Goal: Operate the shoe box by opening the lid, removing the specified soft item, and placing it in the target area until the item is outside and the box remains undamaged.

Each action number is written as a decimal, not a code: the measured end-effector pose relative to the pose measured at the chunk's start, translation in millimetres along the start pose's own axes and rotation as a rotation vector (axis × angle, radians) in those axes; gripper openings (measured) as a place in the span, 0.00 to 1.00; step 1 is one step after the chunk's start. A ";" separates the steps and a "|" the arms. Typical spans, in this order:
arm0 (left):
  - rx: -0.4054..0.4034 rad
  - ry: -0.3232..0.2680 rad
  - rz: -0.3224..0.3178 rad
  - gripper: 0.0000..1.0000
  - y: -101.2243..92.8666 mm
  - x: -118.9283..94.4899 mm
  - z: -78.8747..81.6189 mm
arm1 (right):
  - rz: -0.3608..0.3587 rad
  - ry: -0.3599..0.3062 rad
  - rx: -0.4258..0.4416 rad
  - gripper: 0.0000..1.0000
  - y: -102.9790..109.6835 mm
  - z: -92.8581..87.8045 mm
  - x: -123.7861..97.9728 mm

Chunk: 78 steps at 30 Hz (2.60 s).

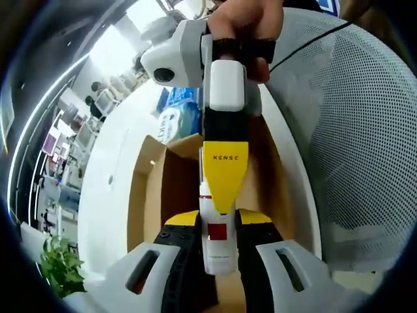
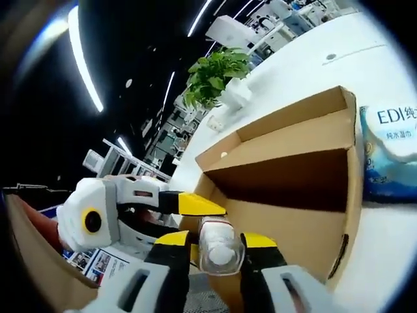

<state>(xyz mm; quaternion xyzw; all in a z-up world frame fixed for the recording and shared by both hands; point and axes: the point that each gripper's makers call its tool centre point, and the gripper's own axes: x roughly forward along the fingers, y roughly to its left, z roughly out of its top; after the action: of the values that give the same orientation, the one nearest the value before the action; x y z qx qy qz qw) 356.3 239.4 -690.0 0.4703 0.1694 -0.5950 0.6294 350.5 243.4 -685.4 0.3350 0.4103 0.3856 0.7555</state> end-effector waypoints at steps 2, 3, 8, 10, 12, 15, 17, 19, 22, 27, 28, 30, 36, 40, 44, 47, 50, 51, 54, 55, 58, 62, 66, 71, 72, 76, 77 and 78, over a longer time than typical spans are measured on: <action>-0.005 -0.001 0.005 0.20 -0.7 0.1 1.3 | 0.006 -0.010 0.016 0.18 1.7 1.3 -0.3; -0.005 0.003 0.007 0.20 -1.1 0.7 1.4 | 0.000 -0.007 0.010 0.18 1.3 0.5 -0.1; 0.020 0.027 0.005 0.20 -4.3 4.7 1.4 | -0.005 0.016 0.012 0.19 1.1 -5.0 2.5; 0.021 0.028 0.005 0.20 -4.5 4.8 1.4 | -0.018 0.014 0.016 0.18 -0.5 -5.5 2.4; 0.019 0.025 0.004 0.20 -5.2 4.8 1.7 | -0.021 0.011 0.014 0.18 -0.5 -4.9 1.9; 0.010 0.007 0.007 0.20 -5.2 4.8 2.9 | -0.035 0.013 0.011 0.18 0.2 -5.1 -0.3; -0.001 -0.005 0.011 0.20 -5.3 5.0 4.2 | -0.038 0.015 0.015 0.18 0.4 -5.2 -1.6; -0.005 -0.016 0.017 0.21 -5.1 5.1 5.3 | -0.038 0.018 0.024 0.18 0.5 -5.7 -3.6; 0.007 -0.011 0.023 0.24 -5.1 6.2 3.0 | -0.036 0.014 0.040 0.18 -0.5 -5.1 -6.9; -0.018 -0.010 0.039 0.28 -1.8 2.3 -1.7 | -0.045 0.007 0.054 0.18 -3.8 -5.7 -14.1; -0.026 -0.011 0.045 0.29 -0.4 1.3 -2.6 | -0.045 0.005 0.054 0.18 -4.3 -6.3 -15.8; -0.035 -0.015 0.057 0.30 2.5 -0.7 -4.8 | -0.050 0.002 0.056 0.18 -5.8 -6.7 -18.0; -0.103 -0.024 0.084 0.34 8.1 -9.8 -12.6 | -0.058 -0.009 0.054 0.18 -7.2 -5.4 -24.5; -0.128 -0.020 0.139 0.37 15.2 -14.1 -21.3 | -0.080 -0.018 0.054 0.18 -11.9 -4.8 -29.4; -0.293 -0.056 0.149 0.40 12.5 -16.7 -26.3 | -0.084 -0.038 0.062 0.18 -13.7 -3.0 -35.4; -0.390 -0.067 0.161 0.42 10.9 -18.0 -33.9 | -0.072 -0.043 0.045 0.18 -11.8 -3.6 -38.3; -0.504 -0.101 0.193 0.42 12.9 -22.8 -37.5 | -0.067 -0.048 0.053 0.18 -7.7 -6.0 -42.7; -0.560 -0.116 0.202 0.43 12.0 -24.8 -38.8 | -0.068 -0.053 0.051 0.18 -7.7 -6.0 -44.2; -0.640 -0.127 0.216 0.44 9.4 -27.0 -44.8 | -0.065 -0.068 0.069 0.18 -8.8 -5.8 -47.5; -0.656 -0.127 0.221 0.44 8.4 -27.3 -47.9 | -0.064 -0.072 0.075 0.18 -8.9 -5.8 -48.8; -0.687 -0.125 0.263 0.45 12.0 -31.6 -53.1 | -0.067 -0.077 0.078 0.18 -8.6 -6.2 -51.8; -0.750 -0.143 0.272 0.48 14.8 -33.7 -57.1 | -0.060 -0.105 0.113 0.18 -8.2 -1.3 -59.4; -0.798 -0.155 0.280 0.49 17.4 -35.2 -61.4 | -0.062 -0.112 0.101 0.18 -5.1 4.4 -67.2; -0.834 -0.165 0.282 0.49 16.0 -37.2 -61.4 | -0.067 -0.143 0.088 0.18 -2.4 16.9 -85.4; -0.835 -0.165 0.281 0.49 15.5 -37.1 -61.5 | -0.065 -0.158 0.091 0.18 -2.1 20.4 -90.2; -0.839 -0.163 0.270 0.49 9.7 -35.3 -60.1 | -0.075 -0.190 0.089 0.18 -3.5 30.2 -108.2; -0.839 -0.161 0.268 0.49 8.3 -34.6 -60.0 | -0.077 -0.191 0.086 0.18 -3.7 31.3 -110.7; -0.840 -0.160 0.266 0.49 7.5 -34.2 -59.8 | -0.084 -0.197 0.076 0.18 -6.2 34.8 -116.3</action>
<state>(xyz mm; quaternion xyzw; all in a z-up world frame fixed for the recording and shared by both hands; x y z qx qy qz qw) 375.8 305.9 -690.6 0.1443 0.2853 -0.4231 0.8478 340.4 134.1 -633.1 0.3821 0.3621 0.3031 0.7943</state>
